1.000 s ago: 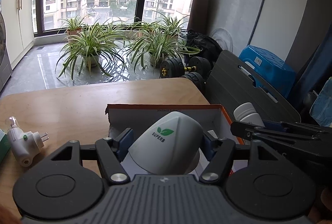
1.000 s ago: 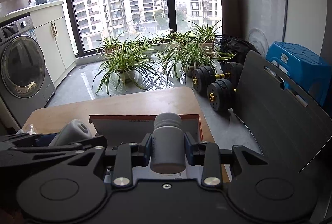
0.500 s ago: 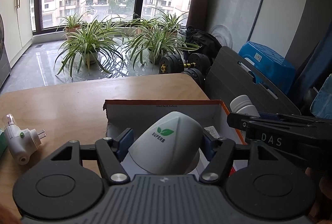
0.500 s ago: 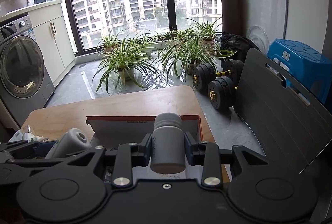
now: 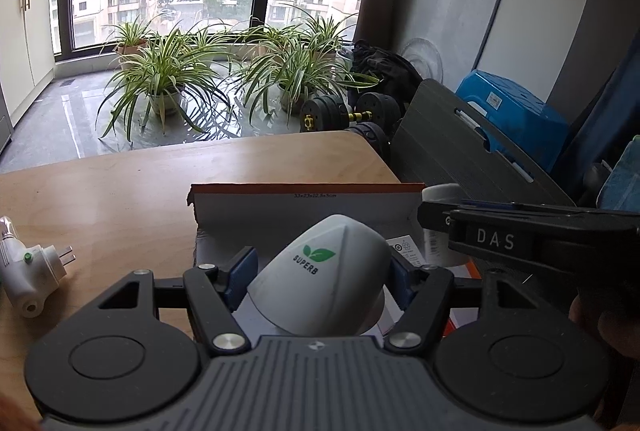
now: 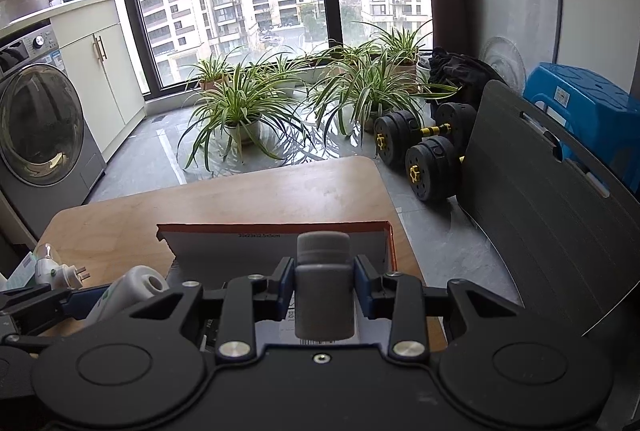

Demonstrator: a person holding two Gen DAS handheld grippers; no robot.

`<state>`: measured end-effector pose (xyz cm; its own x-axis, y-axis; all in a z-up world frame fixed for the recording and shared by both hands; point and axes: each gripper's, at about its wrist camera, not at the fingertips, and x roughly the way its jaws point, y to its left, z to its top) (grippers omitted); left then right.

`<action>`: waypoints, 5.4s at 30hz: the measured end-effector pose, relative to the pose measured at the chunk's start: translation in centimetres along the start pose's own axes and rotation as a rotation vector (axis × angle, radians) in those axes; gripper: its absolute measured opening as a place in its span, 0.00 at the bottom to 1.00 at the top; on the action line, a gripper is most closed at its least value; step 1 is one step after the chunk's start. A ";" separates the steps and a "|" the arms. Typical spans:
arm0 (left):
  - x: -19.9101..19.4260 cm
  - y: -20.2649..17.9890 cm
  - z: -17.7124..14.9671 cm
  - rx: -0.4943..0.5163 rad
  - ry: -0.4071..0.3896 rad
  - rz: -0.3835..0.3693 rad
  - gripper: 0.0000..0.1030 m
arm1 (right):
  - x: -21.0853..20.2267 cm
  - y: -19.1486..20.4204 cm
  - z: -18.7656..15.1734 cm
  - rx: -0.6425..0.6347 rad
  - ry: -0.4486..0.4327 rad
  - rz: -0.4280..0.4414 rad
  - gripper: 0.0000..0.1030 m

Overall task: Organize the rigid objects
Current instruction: 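Open left tool to release the plug while right tool releases the pill bottle into the tray, then move left tool to the teal box while right tool moves to the glass-bulb plug, then grasp the teal box with left tool while right tool grasps the glass-bulb white plug, then carry the teal box with left tool while right tool carries the glass-bulb plug to the tray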

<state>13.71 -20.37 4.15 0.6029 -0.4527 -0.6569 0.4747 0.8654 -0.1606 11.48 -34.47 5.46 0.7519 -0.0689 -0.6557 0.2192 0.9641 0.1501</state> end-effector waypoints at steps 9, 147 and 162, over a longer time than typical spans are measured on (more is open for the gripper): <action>-0.4 -0.2 -0.2 0.006 -0.013 -0.037 0.75 | -1.2 -0.5 0.2 0.030 -0.042 0.002 0.43; -11.5 24.7 -5.0 -0.255 -0.156 0.299 0.70 | 11.9 31.3 -2.9 -0.703 0.239 0.463 0.68; -12.3 20.8 -5.6 -0.178 -0.193 0.244 0.70 | -3.7 21.2 -3.3 -0.262 0.056 0.448 0.68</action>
<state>12.60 4.40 4.80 0.8027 -0.2461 -0.5433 0.1934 0.9691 -0.1532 11.27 -12.93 8.67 0.6999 0.3725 -0.6094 -0.2854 0.9280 0.2395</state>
